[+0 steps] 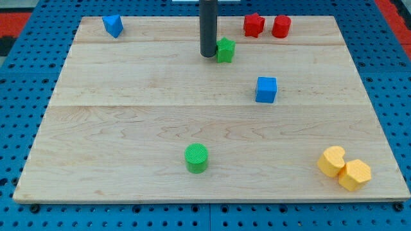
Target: Slightly push the red blocks to the right
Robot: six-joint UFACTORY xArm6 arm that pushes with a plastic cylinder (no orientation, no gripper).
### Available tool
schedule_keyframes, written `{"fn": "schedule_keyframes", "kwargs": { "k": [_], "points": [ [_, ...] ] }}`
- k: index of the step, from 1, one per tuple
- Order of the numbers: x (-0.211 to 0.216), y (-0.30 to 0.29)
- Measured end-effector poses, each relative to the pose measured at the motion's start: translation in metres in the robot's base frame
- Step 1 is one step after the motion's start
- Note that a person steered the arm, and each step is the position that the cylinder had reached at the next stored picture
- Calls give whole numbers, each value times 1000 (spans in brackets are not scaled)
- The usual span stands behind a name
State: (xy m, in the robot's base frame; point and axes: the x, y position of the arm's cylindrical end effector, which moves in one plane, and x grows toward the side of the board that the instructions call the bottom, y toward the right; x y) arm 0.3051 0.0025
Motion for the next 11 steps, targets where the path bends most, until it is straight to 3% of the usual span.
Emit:
{"fn": "schedule_keyframes", "kwargs": {
  "k": [1, 2, 3, 6, 8, 10, 11],
  "points": [
    [-1, -1],
    [-2, -58],
    [-41, -111],
    [-110, -17],
    [-112, 64],
    [-106, 203],
    [-73, 203]
  ]
}}
